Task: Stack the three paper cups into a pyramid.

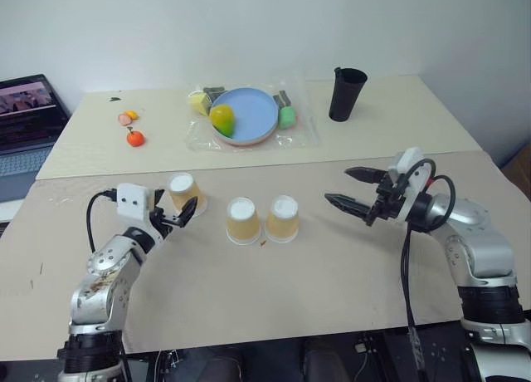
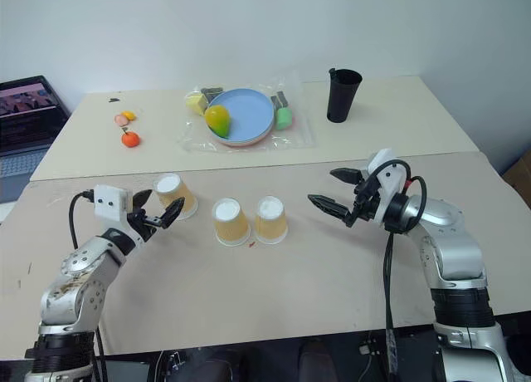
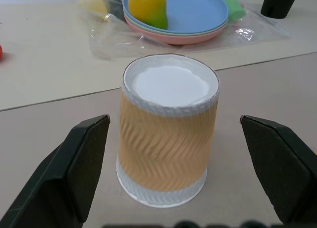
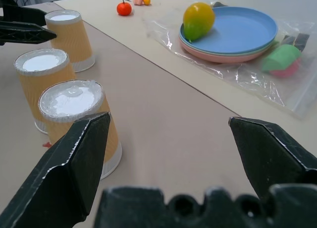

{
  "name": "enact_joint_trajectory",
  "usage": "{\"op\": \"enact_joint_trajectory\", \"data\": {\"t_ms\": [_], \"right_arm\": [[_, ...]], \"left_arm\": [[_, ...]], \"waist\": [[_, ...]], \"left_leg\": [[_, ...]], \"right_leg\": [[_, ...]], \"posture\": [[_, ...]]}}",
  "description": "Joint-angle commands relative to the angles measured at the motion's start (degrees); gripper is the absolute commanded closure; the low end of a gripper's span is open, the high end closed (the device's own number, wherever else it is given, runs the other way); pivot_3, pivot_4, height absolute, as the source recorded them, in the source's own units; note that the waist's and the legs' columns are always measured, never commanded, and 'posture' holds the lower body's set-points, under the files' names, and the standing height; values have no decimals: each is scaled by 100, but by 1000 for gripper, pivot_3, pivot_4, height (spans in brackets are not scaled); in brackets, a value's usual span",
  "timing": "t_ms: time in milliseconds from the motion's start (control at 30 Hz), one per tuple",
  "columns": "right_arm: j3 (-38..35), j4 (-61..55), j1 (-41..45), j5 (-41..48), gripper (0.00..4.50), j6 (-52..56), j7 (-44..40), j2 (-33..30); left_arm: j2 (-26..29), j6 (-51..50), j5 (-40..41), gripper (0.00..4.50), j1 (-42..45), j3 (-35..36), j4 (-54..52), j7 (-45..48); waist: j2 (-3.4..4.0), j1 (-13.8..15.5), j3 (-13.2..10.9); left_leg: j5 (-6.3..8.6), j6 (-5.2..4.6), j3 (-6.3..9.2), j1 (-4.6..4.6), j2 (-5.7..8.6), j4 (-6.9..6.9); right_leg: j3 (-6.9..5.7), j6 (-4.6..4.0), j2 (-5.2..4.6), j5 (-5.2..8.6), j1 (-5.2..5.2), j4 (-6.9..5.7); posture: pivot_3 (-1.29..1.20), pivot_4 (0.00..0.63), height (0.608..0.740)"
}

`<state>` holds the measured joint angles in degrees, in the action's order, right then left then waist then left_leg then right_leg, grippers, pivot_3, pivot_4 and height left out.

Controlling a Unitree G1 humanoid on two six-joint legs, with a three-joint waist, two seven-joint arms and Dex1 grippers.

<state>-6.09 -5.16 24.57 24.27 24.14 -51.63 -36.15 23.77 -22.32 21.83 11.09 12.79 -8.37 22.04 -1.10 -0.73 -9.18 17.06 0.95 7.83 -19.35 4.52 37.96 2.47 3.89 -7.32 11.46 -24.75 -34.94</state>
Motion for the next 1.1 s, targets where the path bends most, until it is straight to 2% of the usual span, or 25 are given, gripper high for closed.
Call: {"op": "enact_joint_trajectory", "data": {"t_ms": [33, 300, 400, 433, 467, 500, 533, 667, 800, 967, 1033, 1100], "right_arm": [[-192, -276, 75, 164, 22, -23, 57, -35], [-179, -278, 48, 198, 22, -30, 129, -47], [-180, -274, 53, 195, 0, -40, 154, -47], [-178, -269, 56, 194, 0, -47, 159, -49], [-176, -270, 61, 199, 0, -47, 164, -51], [-173, -274, 64, 202, 0, -47, 172, -55], [-171, -275, 62, 206, 0, -49, 174, -61], [-177, -278, 42, 214, 0, -54, 178, -86], [-173, -262, 31, 215, 0, -47, 155, -114], [-145, -318, -9, 253, 0, 5, 111, -152], [-132, -359, -36, 255, 0, 15, 96, -170], [-133, -500, -161, 312, 0, 75, -6, -249]], "left_arm": [[5, 219, -86, 0, 285, 54, 248, -1], [-31, 328, -213, 0, 635, 1, 688, 19], [-111, 471, -231, 690, 692, -91, 786, 123], [-132, 501, -233, 1169, 703, -102, 798, 142], [-154, 495, -236, 1296, 728, -122, 798, 144], [-166, 473, -255, 1748, 755, -151, 799, 139], [-171, 445, -267, 1920, 772, -173, 798, 138], [-109, 591, -340, 1959, 873, -200, 785, 196], [60, 539, -186, 1959, 1425, -76, 845, 352], [257, -156, 476, 1959, 2452, 35, 831, 761], [322, -401, 635, 1959, 2617, 19, 795, 894], [378, -931, 1128, 1959, 2783, 42, 624, 1144]], "waist": [[0, -2, 0], [0, -7, 0], [0, 1, 0], [0, 1, 0], [-1, -1, 0], [-1, 0, 0], [-1, 0, 0], [-1, -7, 0], [-2, 3, -1], [-2, 1, -1], [-2, -18, -1], [-2, -41, -1]], "left_leg": [[0, 0, 0, 0, 0, 1], [-1, 2, 0, -3, 1, 8], [-1, 2, 0, -3, 1, 10], [-1, 2, 0, -4, 1, 12], [-1, 2, 0, -4, 1, 13], [-1, 2, 0, -5, 1, 14], [-1, 2, 0, -5, 1, 14], [-1, 2, 0, -5, 1, 14], [-1, 2, 0, -9, 1, 21], [-3, 8, 1, -47, 4, 62], [3, 8, 1, -81, 7, 95], [4, 7, 1, -87, 9, 96]], "right_leg": [[0, 0, 0, 0, 0, -1], [0, 0, 0, 0, 0, 0], [0, 1, 0, -1, 0, -1], [0, 1, 0, -1, 0, -1], [0, 1, 0, -1, 0, -2], [0, 1, 0, -1, 0, -2], [0, 2, 0, -1, 0, -2], [0, 2, 0, -1, 0, -2], [-1, 2, 0, -1, -1, -4], [-4, 10, 0, -6, -18, -8], [-4, 19, 0, -11, -37, -18], [0, 27, -2, -19, -39, -23]], "posture": [[0, 150, 740], [0, 150, 740], [0, 150, 740], [0, 150, 740], [0, 150, 740], [0, 150, 740], [0, 150, 740], [0, 150, 740], [0, 150, 740], [0, 150, 740], [0, 150, 740], [0, 150, 740]]}}
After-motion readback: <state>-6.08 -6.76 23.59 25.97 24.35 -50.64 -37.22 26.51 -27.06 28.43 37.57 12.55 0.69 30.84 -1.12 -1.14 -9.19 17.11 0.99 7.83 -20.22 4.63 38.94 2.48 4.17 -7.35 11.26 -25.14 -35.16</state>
